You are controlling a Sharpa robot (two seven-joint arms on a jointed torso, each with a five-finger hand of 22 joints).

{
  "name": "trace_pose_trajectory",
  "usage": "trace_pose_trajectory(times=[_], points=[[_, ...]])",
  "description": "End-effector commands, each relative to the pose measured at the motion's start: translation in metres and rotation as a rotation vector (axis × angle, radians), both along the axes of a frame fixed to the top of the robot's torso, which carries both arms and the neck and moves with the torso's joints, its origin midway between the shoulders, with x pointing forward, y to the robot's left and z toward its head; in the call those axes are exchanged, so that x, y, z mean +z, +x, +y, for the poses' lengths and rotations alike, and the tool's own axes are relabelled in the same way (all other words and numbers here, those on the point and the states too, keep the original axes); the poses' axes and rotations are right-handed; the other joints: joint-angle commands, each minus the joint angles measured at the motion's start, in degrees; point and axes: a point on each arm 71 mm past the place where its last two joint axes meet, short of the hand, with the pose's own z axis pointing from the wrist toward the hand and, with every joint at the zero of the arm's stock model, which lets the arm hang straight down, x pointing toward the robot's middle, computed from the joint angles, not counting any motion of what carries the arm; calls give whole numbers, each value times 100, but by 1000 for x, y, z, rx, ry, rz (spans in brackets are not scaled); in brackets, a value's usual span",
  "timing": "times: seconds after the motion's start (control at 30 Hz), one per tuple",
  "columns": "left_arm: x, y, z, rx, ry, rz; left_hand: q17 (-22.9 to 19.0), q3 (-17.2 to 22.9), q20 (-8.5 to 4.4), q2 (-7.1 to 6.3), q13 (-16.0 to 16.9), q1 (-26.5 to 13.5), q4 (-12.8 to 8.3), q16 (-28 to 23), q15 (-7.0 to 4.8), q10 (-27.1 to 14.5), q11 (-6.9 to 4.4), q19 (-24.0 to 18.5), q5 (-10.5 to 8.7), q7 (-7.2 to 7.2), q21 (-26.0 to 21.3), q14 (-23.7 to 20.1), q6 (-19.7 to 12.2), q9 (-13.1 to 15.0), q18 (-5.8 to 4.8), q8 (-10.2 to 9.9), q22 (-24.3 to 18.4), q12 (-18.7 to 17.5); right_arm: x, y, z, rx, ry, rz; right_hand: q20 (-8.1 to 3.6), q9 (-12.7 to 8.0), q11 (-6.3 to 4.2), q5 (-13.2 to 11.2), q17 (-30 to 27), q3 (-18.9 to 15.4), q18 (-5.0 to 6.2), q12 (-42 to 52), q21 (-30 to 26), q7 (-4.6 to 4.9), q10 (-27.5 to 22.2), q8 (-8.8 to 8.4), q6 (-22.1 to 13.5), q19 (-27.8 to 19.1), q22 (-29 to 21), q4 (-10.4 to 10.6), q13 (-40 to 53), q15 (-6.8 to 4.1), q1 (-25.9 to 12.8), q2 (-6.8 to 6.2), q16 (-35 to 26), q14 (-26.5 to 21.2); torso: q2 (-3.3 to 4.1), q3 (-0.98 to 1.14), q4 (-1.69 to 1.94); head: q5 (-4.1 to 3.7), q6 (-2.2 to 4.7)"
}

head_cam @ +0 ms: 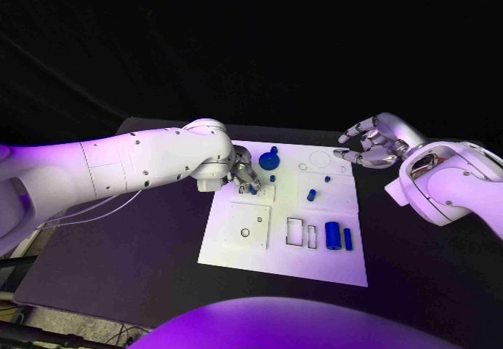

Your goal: Assemble the parts on the task board

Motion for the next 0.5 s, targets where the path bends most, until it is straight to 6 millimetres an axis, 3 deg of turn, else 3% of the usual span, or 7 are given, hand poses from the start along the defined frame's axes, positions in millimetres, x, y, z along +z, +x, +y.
trace_pose_trajectory(times=[0.03, 0.5], points=[[-1, -2, -2, -22, 15, 22, 1506, 1323, -13, 60, -4, -9, -1370, 21, -25, 37, -7, 42, -8, -100, 33, 596, 141, 6, -65, 22, 593, 29, -1, 0, 1, 6, -6, 3, -25, 5, -1, 25, 1509, 22, -58, -14, -38, 1, -2, 25, -46, 545, 1474, 14, 442, -24, -56, -1, 23, 608, 1, 6, -4, 3, 1], [-4, -3, -6, -49, 46, 57, 1506, 1324, -7, 103, -13, -81, -1390, 21, -20, 44, -4, 33, -121, -99, 30, 596, 143, 2, -64, 11, 601, 23, -1, 0, 1, 7, -7, 4, -25, 5, -1, 25, 1509, 22, -58, -14, -38, 1, -2, 25, -46, 545, 1474, 14, 442, -24, -56, -1, 23, 608, 5, 10, -3, -1, 1]])
